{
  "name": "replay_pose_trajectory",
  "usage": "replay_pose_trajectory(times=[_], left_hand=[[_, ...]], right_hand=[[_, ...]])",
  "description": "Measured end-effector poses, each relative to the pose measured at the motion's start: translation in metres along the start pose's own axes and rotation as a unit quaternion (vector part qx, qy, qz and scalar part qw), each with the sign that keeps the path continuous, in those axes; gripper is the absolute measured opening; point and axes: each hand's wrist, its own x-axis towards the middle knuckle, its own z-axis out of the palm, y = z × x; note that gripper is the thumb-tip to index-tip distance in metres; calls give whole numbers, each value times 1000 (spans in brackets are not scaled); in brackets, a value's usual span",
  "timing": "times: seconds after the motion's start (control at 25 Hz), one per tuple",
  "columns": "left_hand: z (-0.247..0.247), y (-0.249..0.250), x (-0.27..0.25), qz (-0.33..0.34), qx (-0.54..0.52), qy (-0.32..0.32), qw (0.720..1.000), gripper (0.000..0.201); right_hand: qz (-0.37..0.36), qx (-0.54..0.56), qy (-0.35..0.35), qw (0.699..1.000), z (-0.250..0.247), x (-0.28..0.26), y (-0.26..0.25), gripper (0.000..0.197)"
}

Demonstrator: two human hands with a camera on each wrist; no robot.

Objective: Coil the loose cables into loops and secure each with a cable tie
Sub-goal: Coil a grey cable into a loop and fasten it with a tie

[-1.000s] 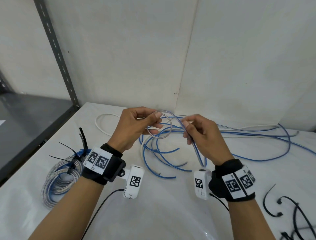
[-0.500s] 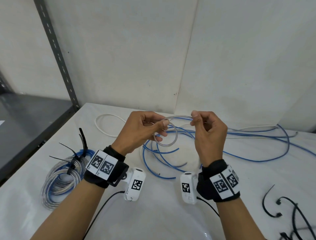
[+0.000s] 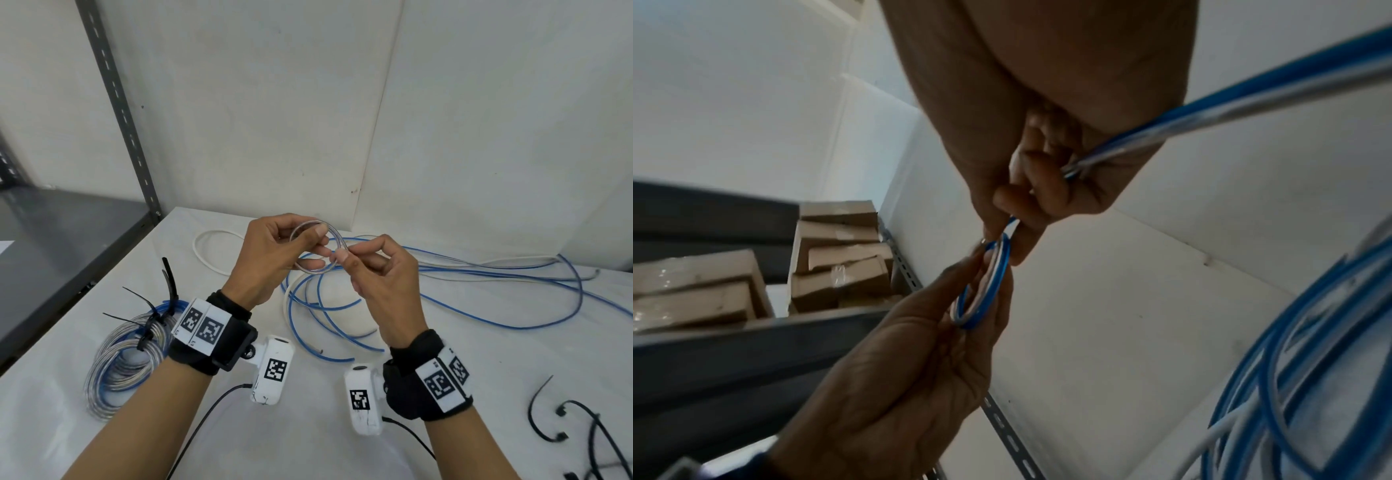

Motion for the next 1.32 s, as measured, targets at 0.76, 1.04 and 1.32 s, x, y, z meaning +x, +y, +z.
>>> replay_pose_trajectory(times=[0.76,1.04,1.32], left_hand=[[6,10,-12,-145,153,-258,943,44],[14,13,-14,-93,117,-198,969,41],[13,9,-11,-65,137,-154,976,40]], right_hand=[[-53,-128,-152,979,-32,9,-13,14],[-97,-107,-47,988,-36,11,-23,10],[-66,-97,-61,991,-30,10,-14,15]])
